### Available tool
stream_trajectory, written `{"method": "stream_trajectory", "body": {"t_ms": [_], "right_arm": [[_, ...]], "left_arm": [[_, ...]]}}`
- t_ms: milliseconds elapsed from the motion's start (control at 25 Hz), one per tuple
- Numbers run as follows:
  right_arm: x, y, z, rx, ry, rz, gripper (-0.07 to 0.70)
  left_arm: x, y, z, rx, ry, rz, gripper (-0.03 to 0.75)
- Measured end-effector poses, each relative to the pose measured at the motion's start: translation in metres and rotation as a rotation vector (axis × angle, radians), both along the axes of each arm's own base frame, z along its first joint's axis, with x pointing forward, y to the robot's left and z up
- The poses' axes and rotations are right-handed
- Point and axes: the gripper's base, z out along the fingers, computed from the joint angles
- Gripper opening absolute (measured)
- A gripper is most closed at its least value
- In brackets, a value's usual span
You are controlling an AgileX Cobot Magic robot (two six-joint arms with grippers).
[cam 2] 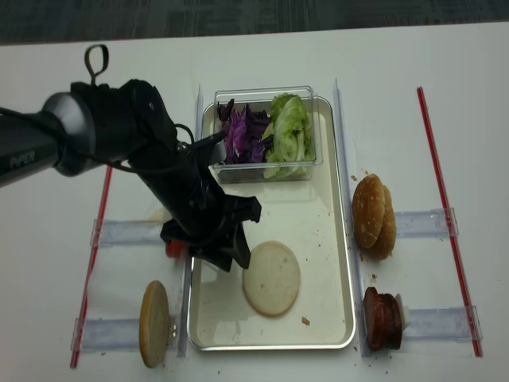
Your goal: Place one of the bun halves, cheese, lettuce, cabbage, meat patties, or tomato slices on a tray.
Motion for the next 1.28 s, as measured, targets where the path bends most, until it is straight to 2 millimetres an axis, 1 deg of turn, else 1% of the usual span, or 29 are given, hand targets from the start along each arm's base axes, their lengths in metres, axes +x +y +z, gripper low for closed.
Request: {"method": "stream_trajectory", "body": {"t_ms": [120,320,600,680,840,920,1080,1200,1280], "right_arm": [[0.000,0.000,0.000,0.000,0.000,0.000,0.324],[0.000,0.000,0.000,0.000,0.000,0.000,0.324],[0.000,0.000,0.000,0.001,0.000,0.001,0.324],[0.000,0.000,0.000,0.001,0.000,0.001,0.324],[0.000,0.000,0.000,0.001,0.000,0.001,0.324],[0.000,0.000,0.000,0.001,0.000,0.001,0.324],[0.000,0.000,0.000,0.003,0.000,0.000,0.324],[0.000,0.000,0.000,0.003,0.000,0.000,0.324],[0.000,0.000,0.000,0.003,0.000,0.000,0.324]], "left_arm": [[0.005,0.000,0.010,0.030,0.007,-0.018,0.283],[0.016,0.003,0.031,0.127,-0.007,-0.044,0.283],[0.040,0.003,0.069,0.220,-0.163,-0.007,0.283],[0.043,0.005,0.080,0.230,-0.202,0.013,0.283],[0.042,0.008,0.102,0.242,-0.269,0.041,0.283],[0.040,0.012,0.108,0.257,-0.294,0.042,0.283],[0.039,0.021,0.115,0.301,-0.331,0.048,0.283],[0.042,0.035,0.121,0.335,-0.360,0.071,0.284],[0.044,0.047,0.126,0.358,-0.380,0.097,0.284]]}}
